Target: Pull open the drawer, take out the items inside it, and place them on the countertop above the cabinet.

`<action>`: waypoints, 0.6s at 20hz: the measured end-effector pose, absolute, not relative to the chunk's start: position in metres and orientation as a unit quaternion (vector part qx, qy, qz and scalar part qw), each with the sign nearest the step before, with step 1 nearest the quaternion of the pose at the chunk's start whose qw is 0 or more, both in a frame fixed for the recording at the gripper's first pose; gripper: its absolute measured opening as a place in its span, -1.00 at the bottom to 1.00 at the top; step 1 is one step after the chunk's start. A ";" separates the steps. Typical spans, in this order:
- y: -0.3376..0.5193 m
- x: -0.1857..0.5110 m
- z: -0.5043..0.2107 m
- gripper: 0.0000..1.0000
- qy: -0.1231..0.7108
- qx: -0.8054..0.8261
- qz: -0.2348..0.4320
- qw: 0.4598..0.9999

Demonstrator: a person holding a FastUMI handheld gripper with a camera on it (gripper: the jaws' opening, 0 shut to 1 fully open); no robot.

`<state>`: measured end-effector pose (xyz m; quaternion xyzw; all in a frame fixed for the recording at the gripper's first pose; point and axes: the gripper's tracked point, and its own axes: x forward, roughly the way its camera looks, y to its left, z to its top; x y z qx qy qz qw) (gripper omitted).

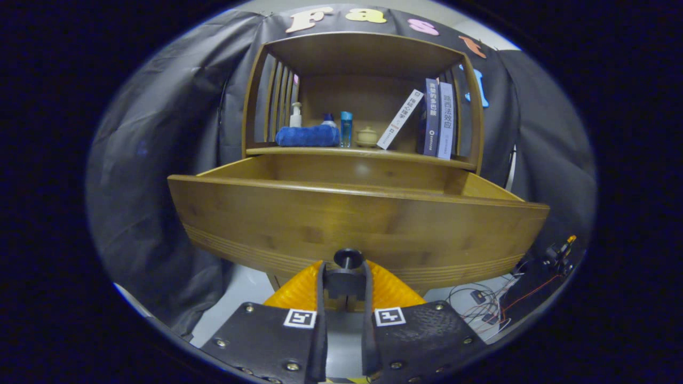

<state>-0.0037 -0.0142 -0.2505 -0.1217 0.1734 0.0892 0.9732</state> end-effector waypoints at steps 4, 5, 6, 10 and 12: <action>-0.015 -0.014 -0.253 -0.49 0.190 -0.106 0.090 0.972; -0.016 -0.014 -0.252 -0.49 0.187 -0.116 0.086 0.972; -0.016 -0.015 -0.254 -0.49 0.188 -0.122 0.084 0.971; -0.022 -0.012 -0.249 0.06 0.198 -0.122 0.078 0.969; -0.024 -0.011 -0.231 0.52 0.188 -0.113 0.071 0.973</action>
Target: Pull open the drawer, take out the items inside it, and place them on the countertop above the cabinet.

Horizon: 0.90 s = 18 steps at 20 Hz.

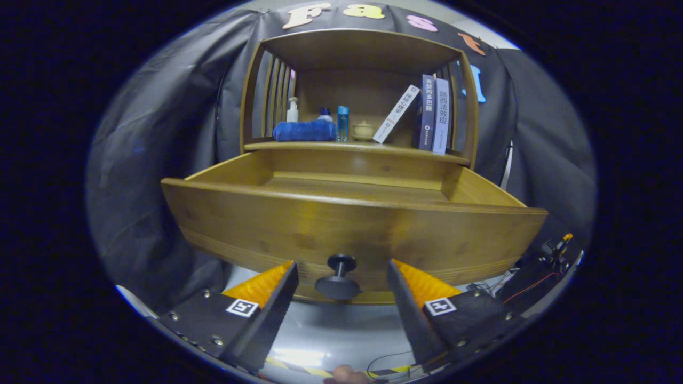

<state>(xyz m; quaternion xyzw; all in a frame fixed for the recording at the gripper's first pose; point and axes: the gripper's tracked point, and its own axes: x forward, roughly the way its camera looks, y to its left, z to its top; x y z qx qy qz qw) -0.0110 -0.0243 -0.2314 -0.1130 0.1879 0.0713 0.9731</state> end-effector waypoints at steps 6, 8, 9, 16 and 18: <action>-0.024 -0.002 -0.189 0.97 0.214 -0.049 0.046 0.975; -0.014 -0.003 -0.174 0.98 0.232 -0.002 0.052 0.971; -0.009 0.000 -0.161 0.99 0.228 0.018 0.057 0.972; 0.004 0.034 -0.102 1.00 0.212 0.011 0.056 0.976; 0.014 0.052 -0.101 1.00 0.224 -0.005 0.069 0.972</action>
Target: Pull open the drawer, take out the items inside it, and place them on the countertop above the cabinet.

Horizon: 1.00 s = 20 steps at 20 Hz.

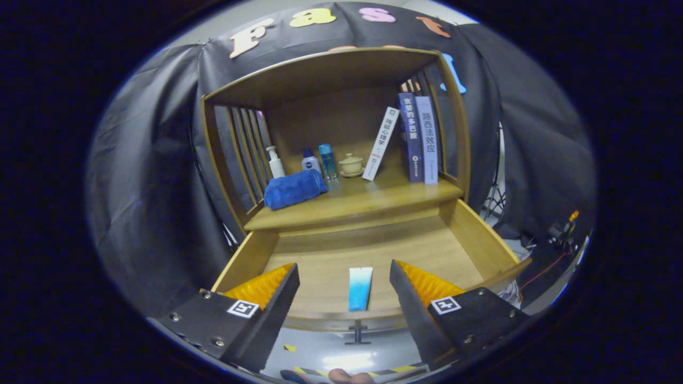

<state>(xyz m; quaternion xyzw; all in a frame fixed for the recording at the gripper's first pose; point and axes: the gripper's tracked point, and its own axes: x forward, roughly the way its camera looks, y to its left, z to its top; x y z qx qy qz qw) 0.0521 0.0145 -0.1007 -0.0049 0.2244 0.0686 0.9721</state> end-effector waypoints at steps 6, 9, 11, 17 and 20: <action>0.020 0.117 -0.146 1.00 0.315 -0.034 0.067 0.946; 0.007 0.142 -0.181 1.00 0.361 -0.060 0.034 0.930; 0.007 0.147 -0.206 1.00 0.406 -0.068 0.033 0.911; -0.011 0.136 -0.274 0.70 0.536 -0.124 -0.004 0.835; -0.009 0.130 -0.290 0.22 0.577 -0.101 -0.002 0.811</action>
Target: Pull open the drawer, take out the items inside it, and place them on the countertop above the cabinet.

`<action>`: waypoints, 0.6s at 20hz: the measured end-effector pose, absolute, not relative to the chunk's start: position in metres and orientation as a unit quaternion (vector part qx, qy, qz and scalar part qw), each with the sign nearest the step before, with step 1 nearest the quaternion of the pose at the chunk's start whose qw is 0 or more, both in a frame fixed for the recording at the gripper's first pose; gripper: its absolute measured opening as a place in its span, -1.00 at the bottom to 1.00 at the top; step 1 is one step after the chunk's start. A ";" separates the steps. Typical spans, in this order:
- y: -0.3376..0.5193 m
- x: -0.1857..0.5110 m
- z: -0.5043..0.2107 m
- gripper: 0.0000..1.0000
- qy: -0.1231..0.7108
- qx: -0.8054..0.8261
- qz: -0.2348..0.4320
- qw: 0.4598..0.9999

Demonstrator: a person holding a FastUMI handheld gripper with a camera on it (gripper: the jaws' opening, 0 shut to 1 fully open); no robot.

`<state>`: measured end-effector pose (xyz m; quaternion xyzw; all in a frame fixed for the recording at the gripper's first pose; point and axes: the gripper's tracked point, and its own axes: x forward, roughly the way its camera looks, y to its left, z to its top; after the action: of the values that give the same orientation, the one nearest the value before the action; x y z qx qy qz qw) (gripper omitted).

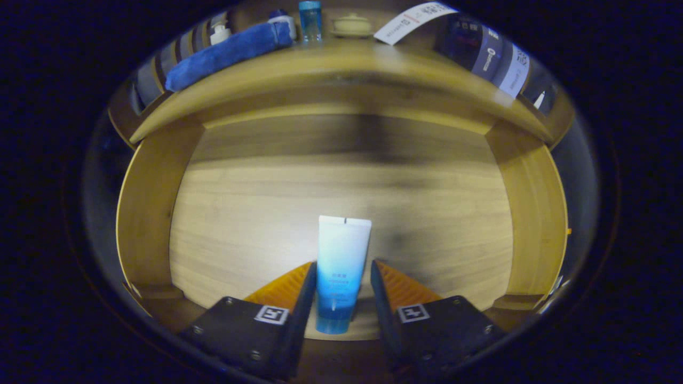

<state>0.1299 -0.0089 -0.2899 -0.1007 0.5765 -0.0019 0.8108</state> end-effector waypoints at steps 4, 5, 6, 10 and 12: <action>-0.005 0.138 -0.275 -0.22 0.539 -0.076 0.009 0.839; -0.003 0.139 -0.267 -0.23 0.522 -0.072 0.014 0.850; -0.002 0.137 -0.260 -0.23 0.510 -0.066 0.019 0.857; 0.008 0.122 -0.236 -0.23 0.462 -0.035 0.045 0.885; 0.009 0.118 -0.219 -0.23 0.423 -0.037 0.054 0.904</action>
<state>0.1184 0.0092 -0.2195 -0.0372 0.4227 0.0537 0.9039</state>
